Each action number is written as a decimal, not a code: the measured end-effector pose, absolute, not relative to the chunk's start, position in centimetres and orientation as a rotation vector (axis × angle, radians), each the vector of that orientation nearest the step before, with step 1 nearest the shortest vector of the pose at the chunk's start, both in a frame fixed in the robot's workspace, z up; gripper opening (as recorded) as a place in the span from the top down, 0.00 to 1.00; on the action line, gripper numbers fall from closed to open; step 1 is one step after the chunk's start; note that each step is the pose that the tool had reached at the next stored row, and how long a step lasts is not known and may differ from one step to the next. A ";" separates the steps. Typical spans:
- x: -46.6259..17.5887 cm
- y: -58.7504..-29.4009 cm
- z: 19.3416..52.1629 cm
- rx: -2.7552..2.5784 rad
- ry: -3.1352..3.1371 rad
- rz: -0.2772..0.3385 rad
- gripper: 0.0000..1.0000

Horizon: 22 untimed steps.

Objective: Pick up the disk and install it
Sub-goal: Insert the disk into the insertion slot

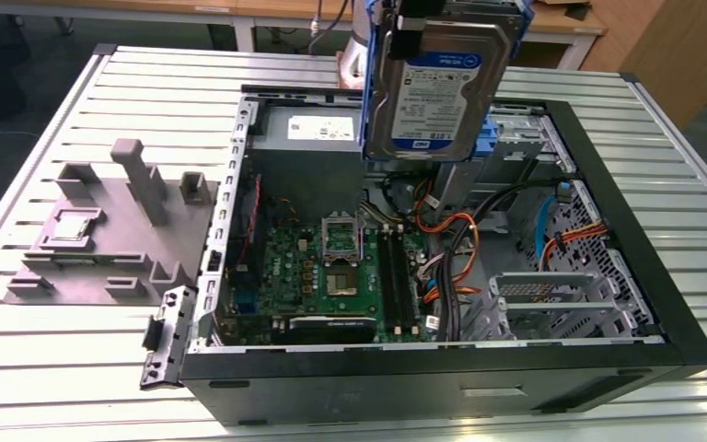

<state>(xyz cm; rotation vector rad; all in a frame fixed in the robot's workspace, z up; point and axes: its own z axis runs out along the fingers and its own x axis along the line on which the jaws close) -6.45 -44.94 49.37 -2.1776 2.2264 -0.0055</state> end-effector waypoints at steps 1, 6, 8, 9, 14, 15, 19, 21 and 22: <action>-6.4 -45.0 49.4 -2.177 2.226 -0.005 0.63; -6.4 -45.6 49.3 -2.178 2.227 -0.006 0.63; -6.4 -45.7 49.3 -2.178 2.227 -0.007 0.63; -6.4 -45.8 49.3 -2.178 2.227 -0.007 0.63; -6.2 -46.0 49.3 -2.177 2.232 -0.011 0.63; -6.0 -46.0 49.3 -2.176 2.232 -0.011 0.63; -5.2 -46.1 49.2 -2.175 2.234 -0.011 0.63; -4.9 -46.1 49.2 -2.174 2.235 -0.011 0.63; -4.9 -46.2 49.2 -2.173 2.236 -0.012 0.63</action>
